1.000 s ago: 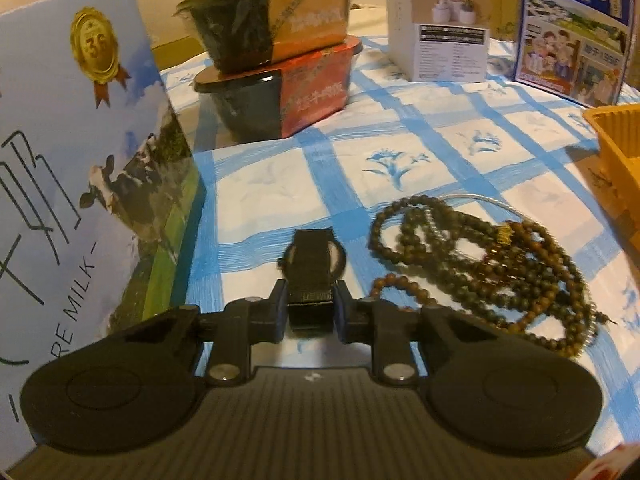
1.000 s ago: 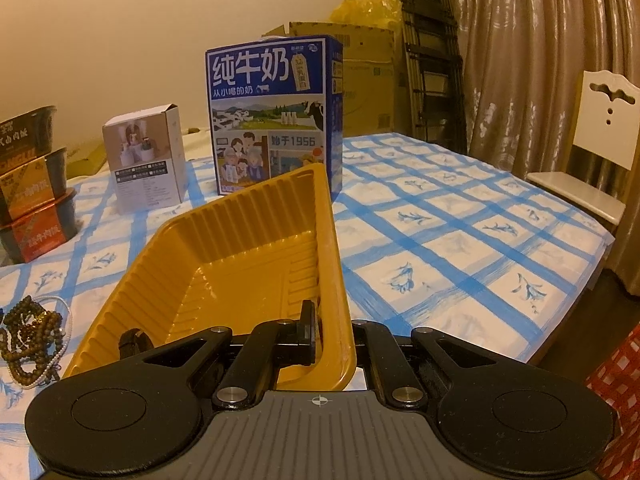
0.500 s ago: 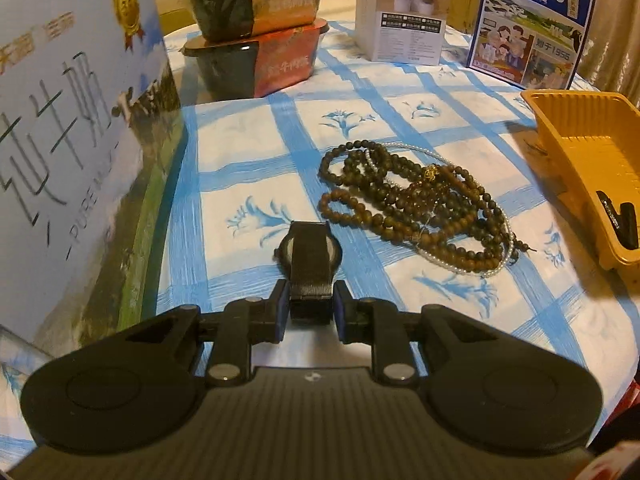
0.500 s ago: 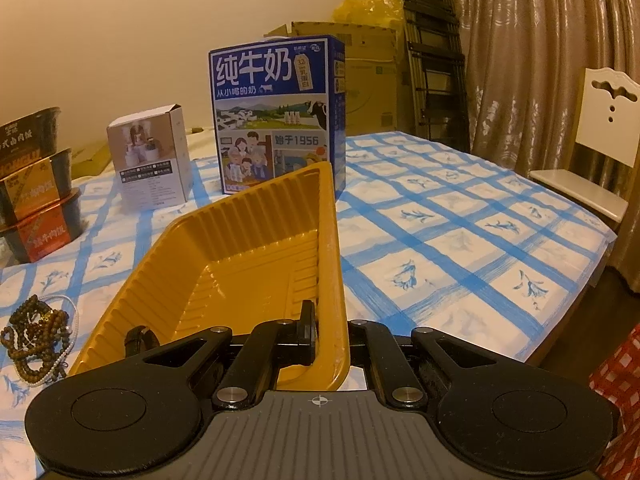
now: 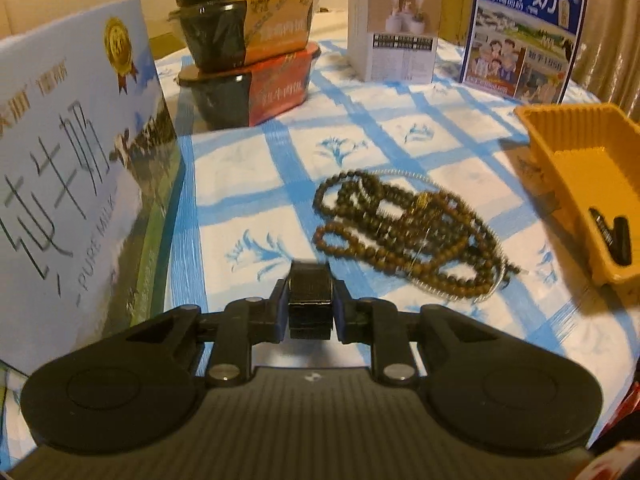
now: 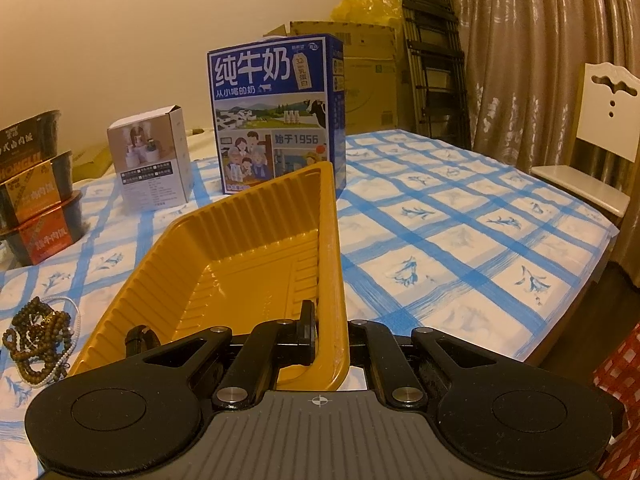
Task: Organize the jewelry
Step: 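Carry the black strap item into the orange tray and release it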
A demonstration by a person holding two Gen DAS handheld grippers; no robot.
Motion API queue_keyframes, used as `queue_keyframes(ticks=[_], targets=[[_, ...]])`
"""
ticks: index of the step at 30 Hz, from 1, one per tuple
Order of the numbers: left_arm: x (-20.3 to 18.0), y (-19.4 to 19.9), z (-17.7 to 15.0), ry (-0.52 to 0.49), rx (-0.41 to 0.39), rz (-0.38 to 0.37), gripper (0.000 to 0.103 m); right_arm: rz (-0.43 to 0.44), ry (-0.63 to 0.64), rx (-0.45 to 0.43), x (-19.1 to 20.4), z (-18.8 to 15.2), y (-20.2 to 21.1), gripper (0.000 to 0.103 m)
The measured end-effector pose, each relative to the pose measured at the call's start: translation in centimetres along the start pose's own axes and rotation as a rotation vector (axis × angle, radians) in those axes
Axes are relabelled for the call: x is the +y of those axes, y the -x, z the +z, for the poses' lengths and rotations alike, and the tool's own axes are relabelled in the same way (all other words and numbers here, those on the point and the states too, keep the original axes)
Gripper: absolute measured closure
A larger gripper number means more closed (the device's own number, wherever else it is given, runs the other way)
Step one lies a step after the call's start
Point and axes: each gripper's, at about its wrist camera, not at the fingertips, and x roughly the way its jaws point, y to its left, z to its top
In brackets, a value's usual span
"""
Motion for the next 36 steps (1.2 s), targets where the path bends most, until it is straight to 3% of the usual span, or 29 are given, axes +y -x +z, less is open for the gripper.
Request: queue_keyframes(ticks=[16,28,36], targets=[[-5.7,2.6,4.2,-0.064,-0.077,-0.149,0.083,0.003,-0.001,0.001,-0.1,0.0,0.0,0.097],[-14.1,2.8,9.0,-0.135,-0.180,-0.348,0.083,0.004,0.002,0.001,-0.4,0.1,-0.1,0.097],[-20.9,1.2,9.7,-0.169,-0.173,-0.457,0.083,0.008,0.007,0.002,0.1,0.1,-0.1,0.097]])
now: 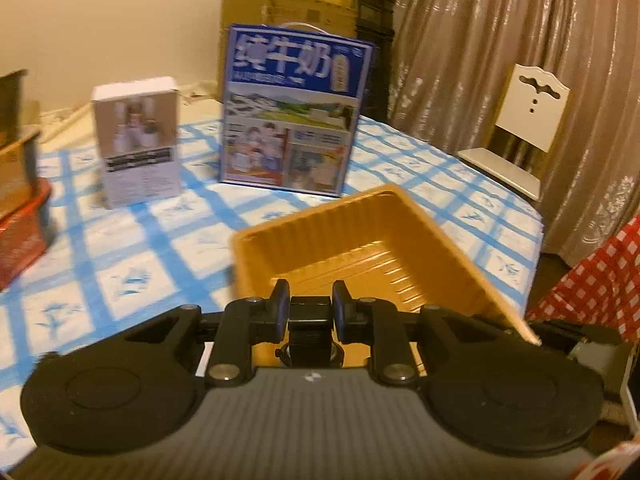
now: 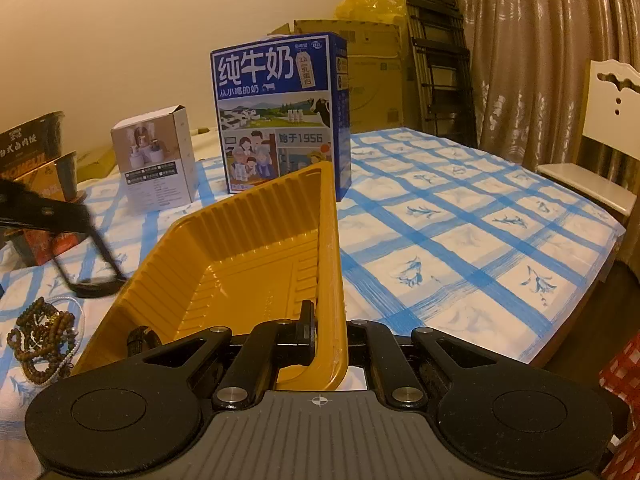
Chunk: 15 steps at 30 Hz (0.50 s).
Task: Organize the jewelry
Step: 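Carry the black strap item into the orange tray and release it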
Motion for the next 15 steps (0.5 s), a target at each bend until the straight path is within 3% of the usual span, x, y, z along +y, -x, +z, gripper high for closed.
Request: queue_keyframes(ticks=[11,15], targets=[[-1.9,-5.7,-1.5,0.040,0.094,0.000,0.083,0.007,-0.008,0.004,-0.3,0.0,0.0,0.097],[-1.8,-6.6,-1.5,0.063,0.084,-0.001,0.084,0.004,-0.008,0.010,0.1,0.0,-0.1,0.097]])
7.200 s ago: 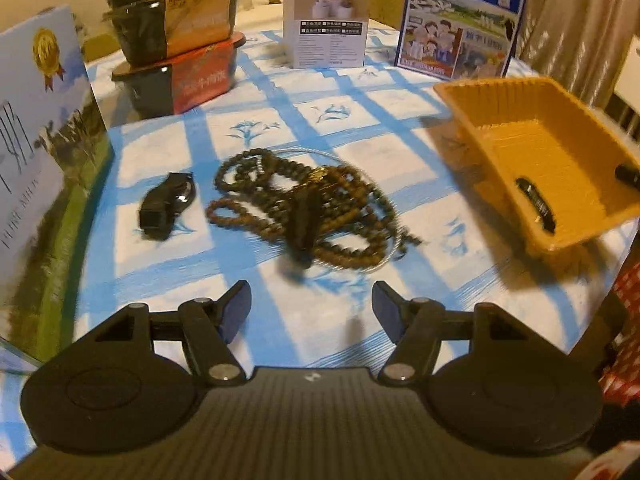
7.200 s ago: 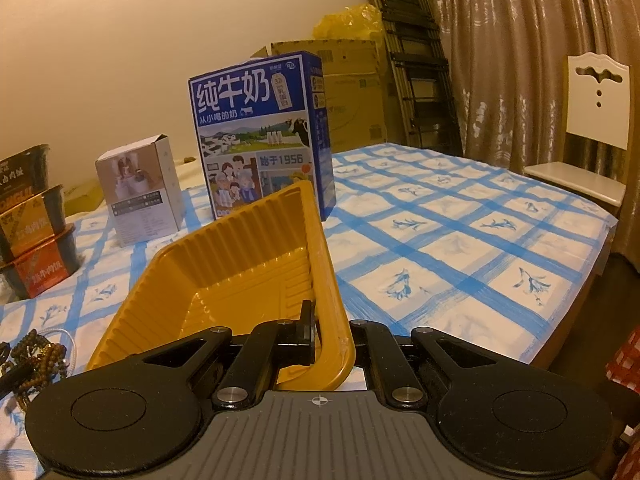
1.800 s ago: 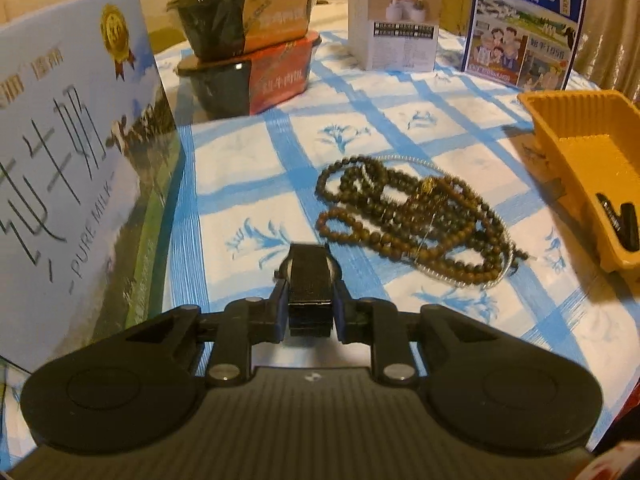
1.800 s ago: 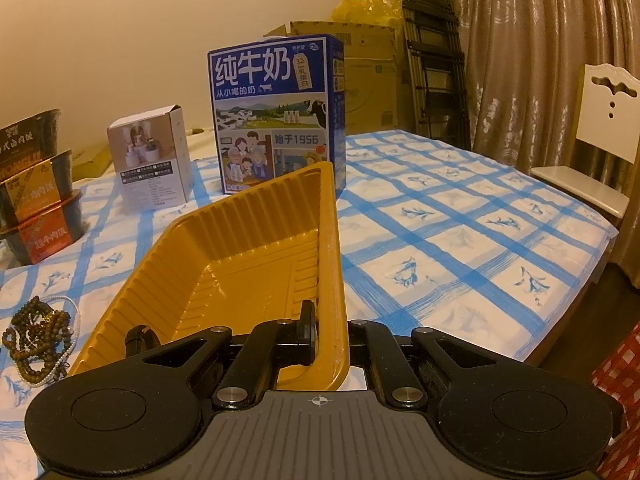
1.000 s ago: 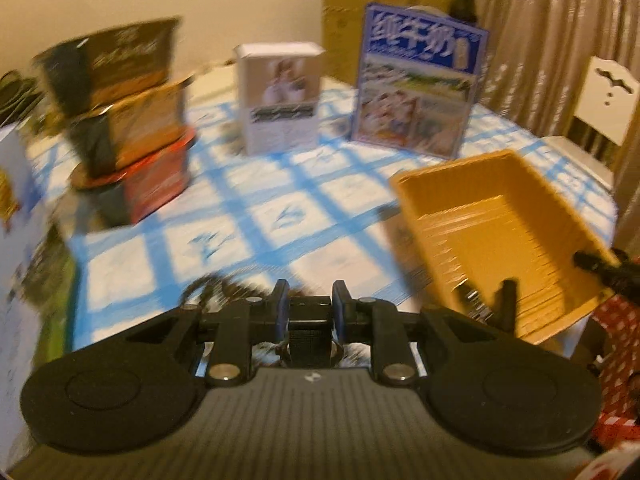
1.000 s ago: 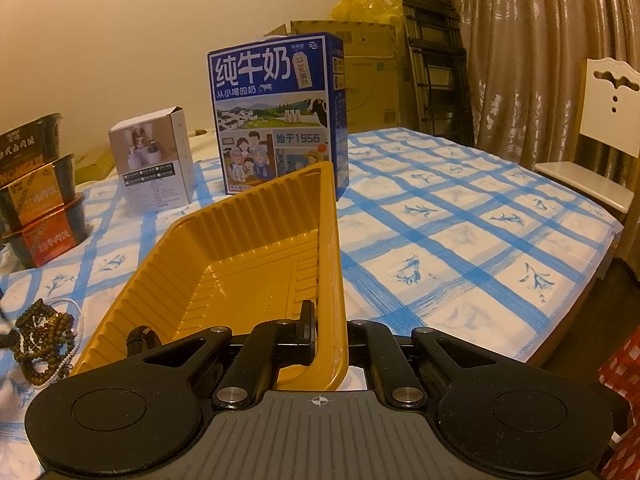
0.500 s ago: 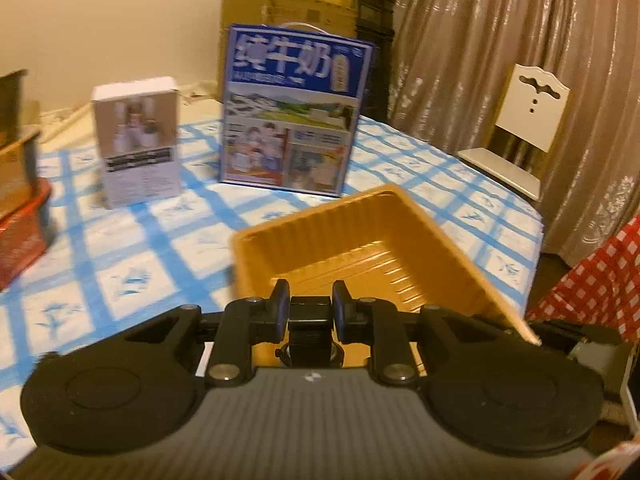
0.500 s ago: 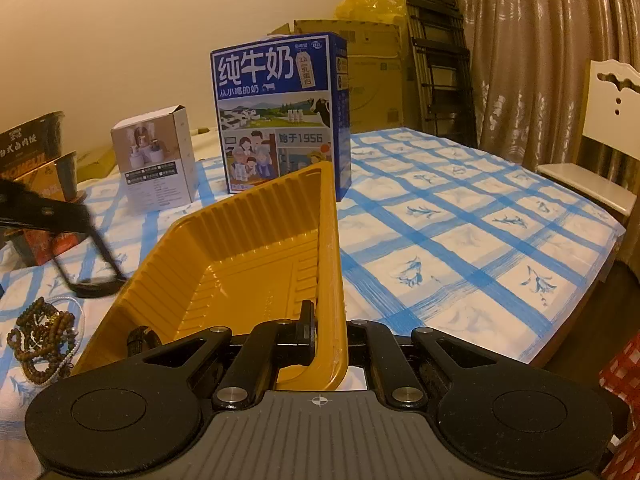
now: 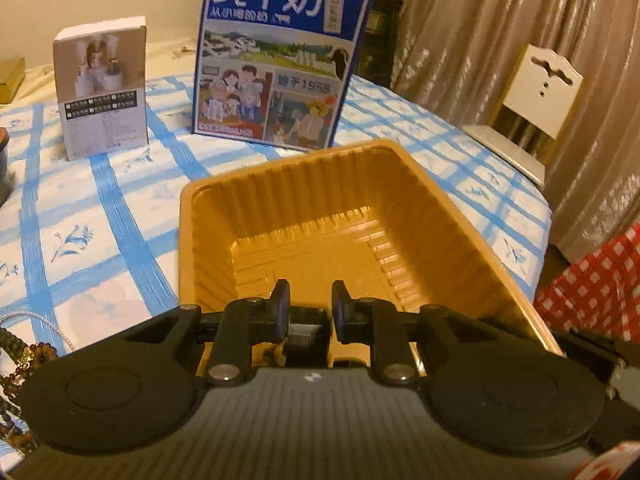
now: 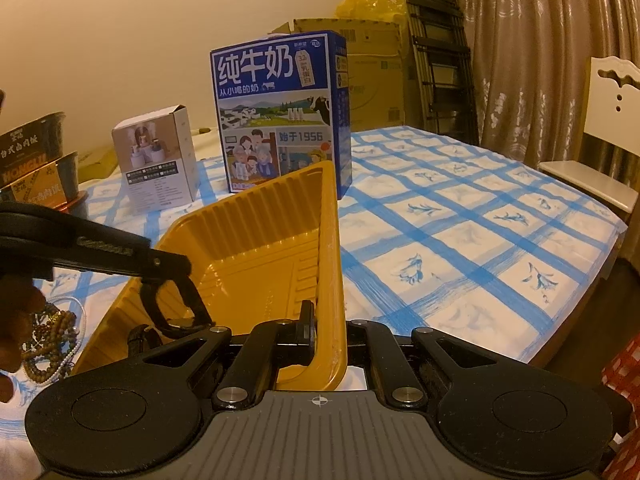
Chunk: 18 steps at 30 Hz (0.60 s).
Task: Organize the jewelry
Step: 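Carry the black strap item into the orange tray and release it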
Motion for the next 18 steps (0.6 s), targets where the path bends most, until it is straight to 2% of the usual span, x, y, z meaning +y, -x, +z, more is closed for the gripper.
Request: queue_keyframes(ticks=[5,7,10,13,18], targets=[[0.2,0.8,1.2,0.023,-0.027,-0.011,0.079,0.003,-0.005,0.002,0.2,0.0,0.0,0.097],[0.9,2.2,1.4,0.034,-0.057,0.003,0.074,0.003,-0.005,0.004,0.3,0.1,-0.1,0.097],[2.9,4.6,0.9,0.047,-0.086,0.032,0.070,0.002,-0.005,0.003,0.1,-0.1,0.1,0.097],[5.8,7.2,-0.5,0.051,-0.087,0.102,0.069,0.003,-0.008,0.005,0.0,0.0,0.2,0.097],[10.8,10.2,-3.7,0.057,-0.044,0.253,0.069,0.003,-0.009,0.005,-0.2,0.0,0.2,0.097]])
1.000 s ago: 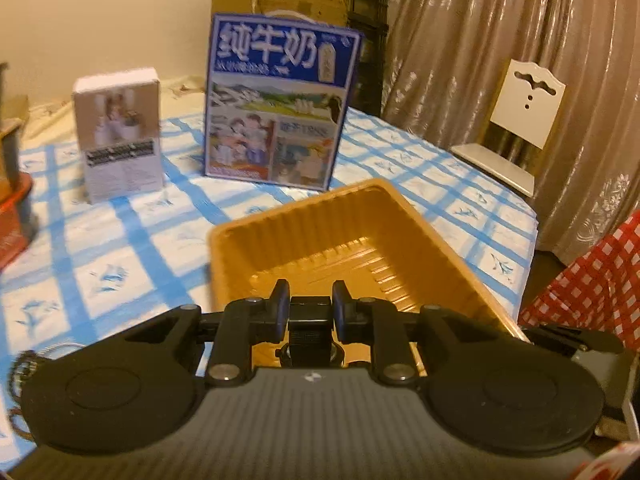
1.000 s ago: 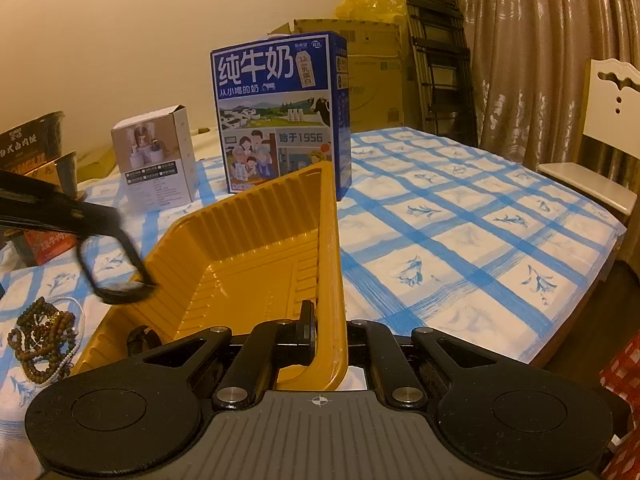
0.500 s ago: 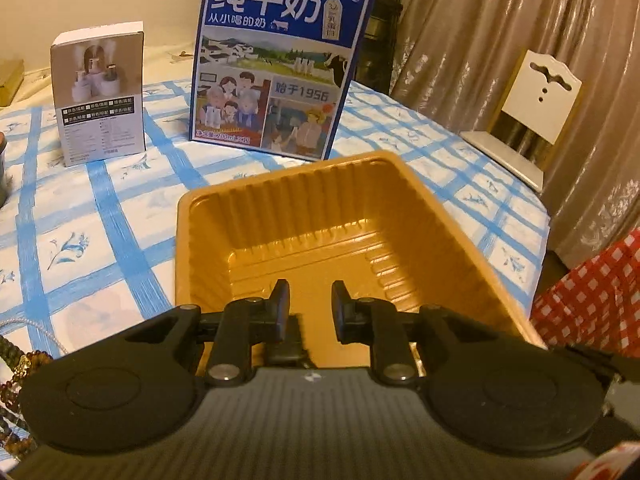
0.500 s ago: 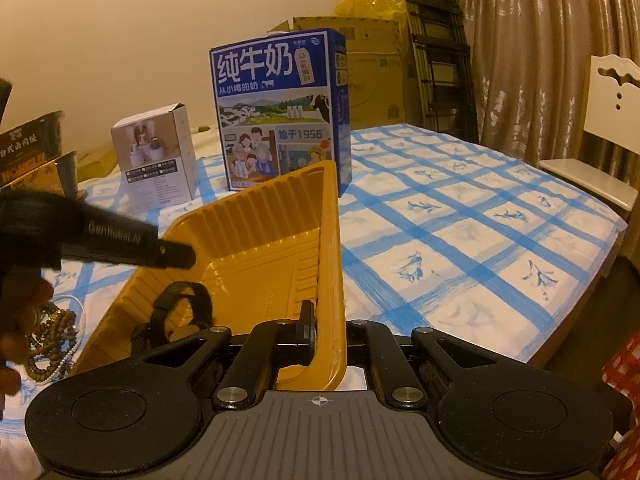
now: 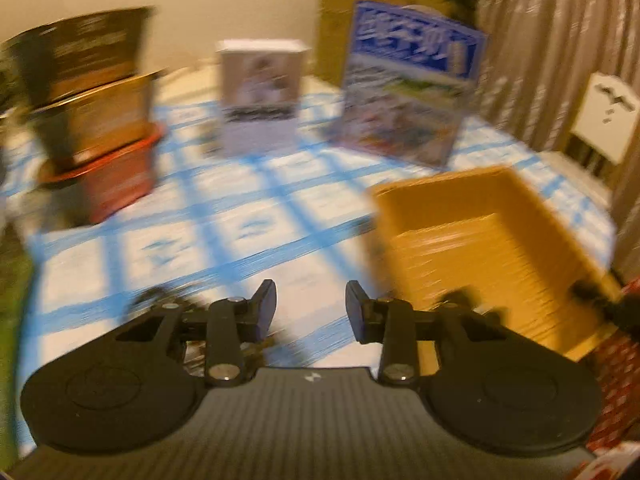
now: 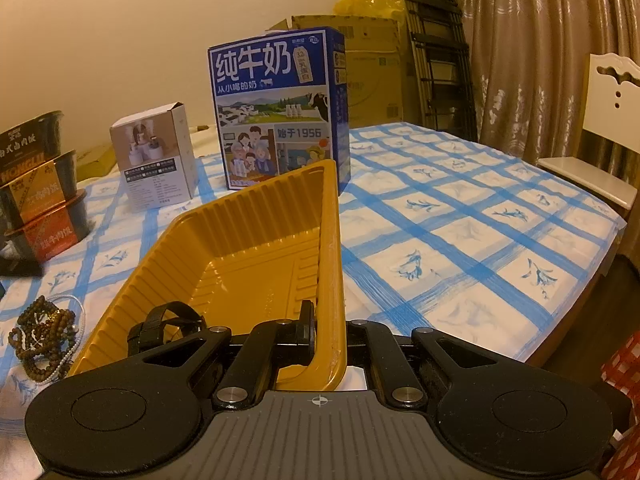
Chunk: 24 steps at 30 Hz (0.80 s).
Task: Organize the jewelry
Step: 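Carry the black strap item into the orange tray and release it, then lower the left tool onto the bead necklaces and close on them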
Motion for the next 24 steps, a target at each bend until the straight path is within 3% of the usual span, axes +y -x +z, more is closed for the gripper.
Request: queue_keyframes(ticks=[3,8,15,24], targets=[[3.2,0.5,-1.8,-0.006,0.036,0.080,0.069,0.000,-0.001,0.001,-0.1,0.0,0.0,0.097],[6.4,0.7,-4.0,-0.029,0.071,0.151,0.069,-0.001,0.002,0.003,0.1,0.1,0.0,0.097],[7.7,-0.2,-4.6,-0.071,0.078,0.153,0.069,-0.002,0.000,0.002,0.0,0.0,-0.1,0.097],[7.5,-3.1,-3.6,-0.205,0.075,0.133,0.073,-0.005,0.000,0.007,0.0,0.1,0.0,0.097]])
